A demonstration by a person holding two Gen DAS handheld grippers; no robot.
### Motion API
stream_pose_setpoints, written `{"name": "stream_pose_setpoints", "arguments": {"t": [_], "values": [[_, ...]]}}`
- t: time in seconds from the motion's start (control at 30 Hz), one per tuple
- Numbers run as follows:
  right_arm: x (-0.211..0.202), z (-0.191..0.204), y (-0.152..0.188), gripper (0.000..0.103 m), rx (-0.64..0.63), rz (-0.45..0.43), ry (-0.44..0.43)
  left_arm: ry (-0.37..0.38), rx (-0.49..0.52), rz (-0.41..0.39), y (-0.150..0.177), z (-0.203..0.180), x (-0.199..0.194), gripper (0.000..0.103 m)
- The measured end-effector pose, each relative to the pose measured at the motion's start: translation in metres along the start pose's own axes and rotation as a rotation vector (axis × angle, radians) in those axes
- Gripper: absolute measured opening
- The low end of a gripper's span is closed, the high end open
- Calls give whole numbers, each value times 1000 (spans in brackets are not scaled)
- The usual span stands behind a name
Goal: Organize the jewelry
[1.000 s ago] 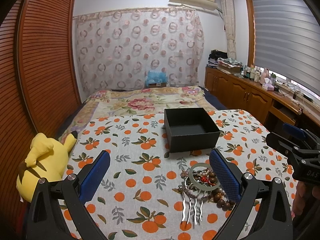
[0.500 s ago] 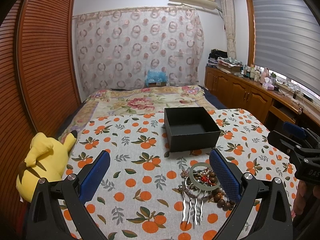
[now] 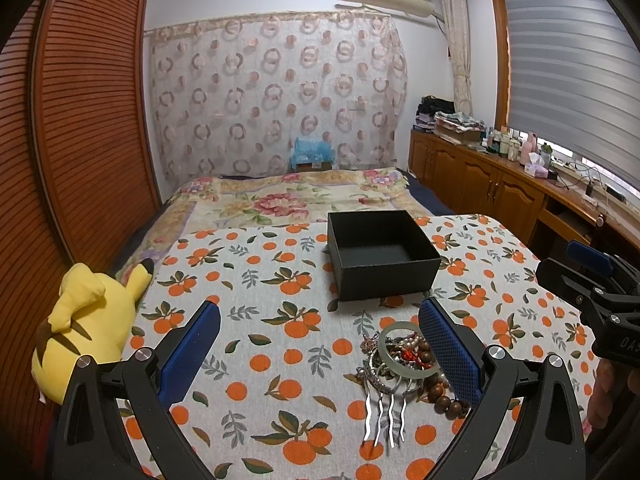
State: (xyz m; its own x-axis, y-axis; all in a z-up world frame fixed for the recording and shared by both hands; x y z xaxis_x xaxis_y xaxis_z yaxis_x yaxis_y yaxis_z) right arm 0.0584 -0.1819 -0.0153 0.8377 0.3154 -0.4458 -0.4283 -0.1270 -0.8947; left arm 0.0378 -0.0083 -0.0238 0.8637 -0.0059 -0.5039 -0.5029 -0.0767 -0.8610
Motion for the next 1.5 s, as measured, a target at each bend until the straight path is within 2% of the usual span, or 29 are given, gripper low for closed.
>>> {"name": "stream_pose_setpoints", "arguments": {"t": [0.67,0.83,1.17,1.5], "values": [[1,0,1,101,1,-1,-1,-4,-2,4,1,0,1,96],[-3,6,-5,101,2,12,-9,-5,-7,18,9,1,4,96],[17,28,13,98,-41,61,-135,7,3,91,22,15,28,96],[60,54,35,87,-107,201,-270,13,-2,158,37,33,43,96]]}}
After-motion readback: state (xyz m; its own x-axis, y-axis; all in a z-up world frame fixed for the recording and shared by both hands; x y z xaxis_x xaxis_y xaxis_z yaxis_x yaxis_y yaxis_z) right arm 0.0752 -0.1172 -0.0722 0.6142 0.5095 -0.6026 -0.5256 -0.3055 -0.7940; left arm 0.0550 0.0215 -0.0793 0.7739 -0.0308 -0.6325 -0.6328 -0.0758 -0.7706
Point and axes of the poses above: each gripper's, at about its wrist camera, not at the fingertips, and x roughly the way its jaws point, z to its left, y to its underside, the point moved 5 cm from there along x, roughly the way its jaws point, and after that the axes turned 5 degrees about -x, right-handed, at the moved point
